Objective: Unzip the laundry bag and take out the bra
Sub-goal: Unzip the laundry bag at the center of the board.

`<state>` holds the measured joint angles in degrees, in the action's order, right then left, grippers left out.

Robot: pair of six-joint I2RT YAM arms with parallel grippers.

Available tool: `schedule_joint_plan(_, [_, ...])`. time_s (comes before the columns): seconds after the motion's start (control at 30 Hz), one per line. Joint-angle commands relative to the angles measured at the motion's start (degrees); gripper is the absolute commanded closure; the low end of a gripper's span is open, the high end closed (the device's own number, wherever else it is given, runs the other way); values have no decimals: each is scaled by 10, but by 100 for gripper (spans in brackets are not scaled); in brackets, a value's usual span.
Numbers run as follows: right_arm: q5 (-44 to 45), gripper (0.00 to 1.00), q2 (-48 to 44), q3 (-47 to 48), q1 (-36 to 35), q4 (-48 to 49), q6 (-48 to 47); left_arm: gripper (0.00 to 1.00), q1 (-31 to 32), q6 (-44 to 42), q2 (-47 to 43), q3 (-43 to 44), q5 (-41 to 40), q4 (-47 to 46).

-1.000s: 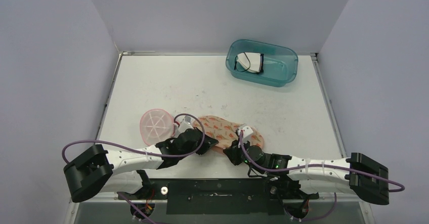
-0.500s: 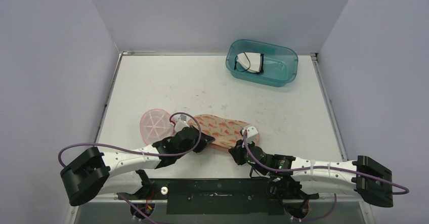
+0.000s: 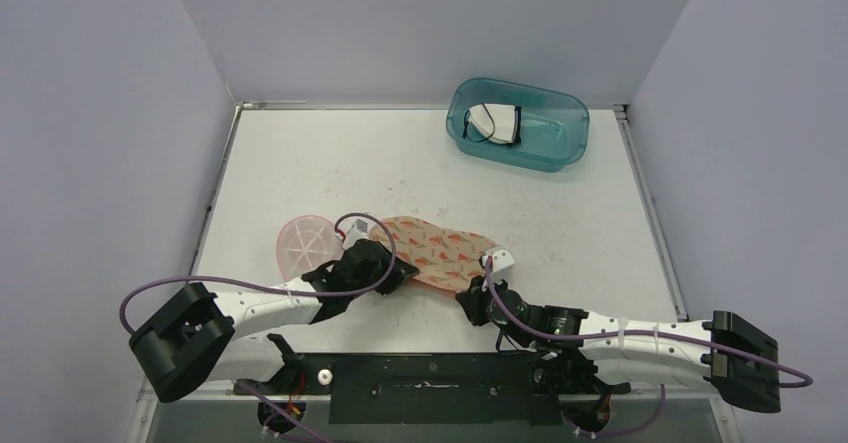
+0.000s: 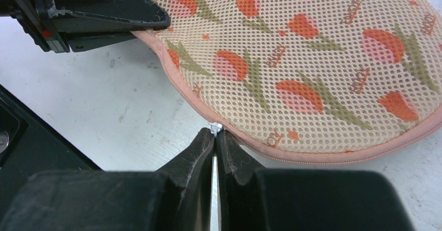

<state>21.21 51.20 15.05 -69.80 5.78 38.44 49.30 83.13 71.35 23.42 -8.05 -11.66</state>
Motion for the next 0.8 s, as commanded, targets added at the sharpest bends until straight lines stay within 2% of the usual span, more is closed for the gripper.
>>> schedule_joint_plan(0.0, [16,95,-3,1,1,6,1,84,-13,-47,10,30,25,-34])
schedule_joint_plan(0.07, [16,95,-3,0,1,11,1,64,-16,-52,12,28,44,-49])
schedule_joint_plan(0.13, [12,95,0,-1,1,20,0,39,-17,-55,11,29,59,-49])
schedule_joint_plan(0.17, [9,95,4,-1,1,27,-1,30,-17,-56,9,27,67,-45])
schedule_joint_plan(0.23, [1,95,14,1,1,41,-3,19,-13,-54,0,20,80,-35])
schedule_joint_plan(0.43, [-43,95,69,10,0,101,-22,12,17,-3,-44,-43,115,-56])
schedule_joint_plan(0.6, [-75,95,124,33,-2,158,-40,10,71,15,-77,-33,63,-28])
schedule_joint_plan(0.77, [-105,95,165,53,-2,202,-57,12,83,33,-60,-21,23,-37])
